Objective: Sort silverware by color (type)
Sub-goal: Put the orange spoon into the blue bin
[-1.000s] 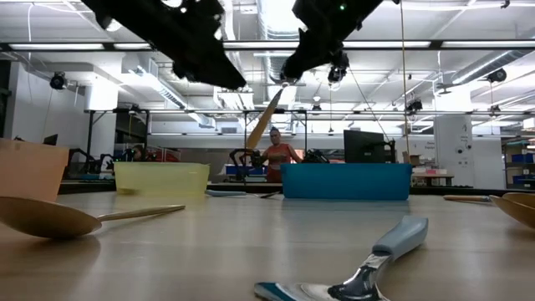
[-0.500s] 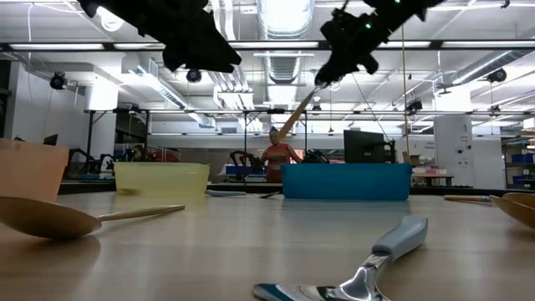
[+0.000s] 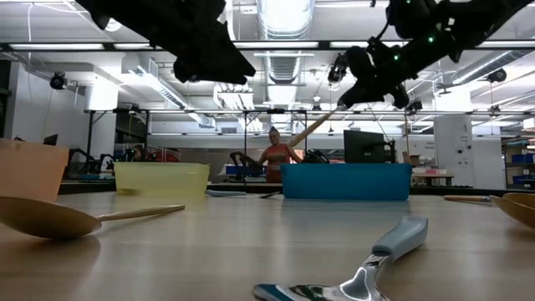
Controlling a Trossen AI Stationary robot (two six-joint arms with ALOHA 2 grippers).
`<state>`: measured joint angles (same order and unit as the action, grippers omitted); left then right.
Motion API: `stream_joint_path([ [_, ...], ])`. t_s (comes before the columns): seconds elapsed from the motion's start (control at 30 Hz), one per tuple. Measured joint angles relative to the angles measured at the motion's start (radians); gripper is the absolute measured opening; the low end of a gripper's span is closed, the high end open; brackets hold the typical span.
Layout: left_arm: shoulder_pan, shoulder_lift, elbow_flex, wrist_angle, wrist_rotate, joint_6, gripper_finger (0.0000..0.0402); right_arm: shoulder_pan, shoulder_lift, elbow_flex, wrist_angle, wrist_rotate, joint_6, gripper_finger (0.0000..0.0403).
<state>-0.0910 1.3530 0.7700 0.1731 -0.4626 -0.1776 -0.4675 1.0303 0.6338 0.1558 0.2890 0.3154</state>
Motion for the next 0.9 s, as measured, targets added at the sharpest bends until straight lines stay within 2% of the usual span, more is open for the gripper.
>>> stream_joint_path([
  [0.1,0.000,0.008,0.000,0.003,0.000,-0.021,0.0183,0.000,0.004,-0.039,0.078,0.000,0.007,0.0009],
  [0.3,0.000,0.027,0.002,0.075,0.000,-0.026,0.0183,0.000,0.016,-0.054,0.119,0.000,-0.038,0.0009],
  [0.9,0.001,0.038,0.002,0.106,0.000,-0.051,0.0183,-0.031,0.018,-0.075,0.137,0.008,-0.135,0.0009],
])
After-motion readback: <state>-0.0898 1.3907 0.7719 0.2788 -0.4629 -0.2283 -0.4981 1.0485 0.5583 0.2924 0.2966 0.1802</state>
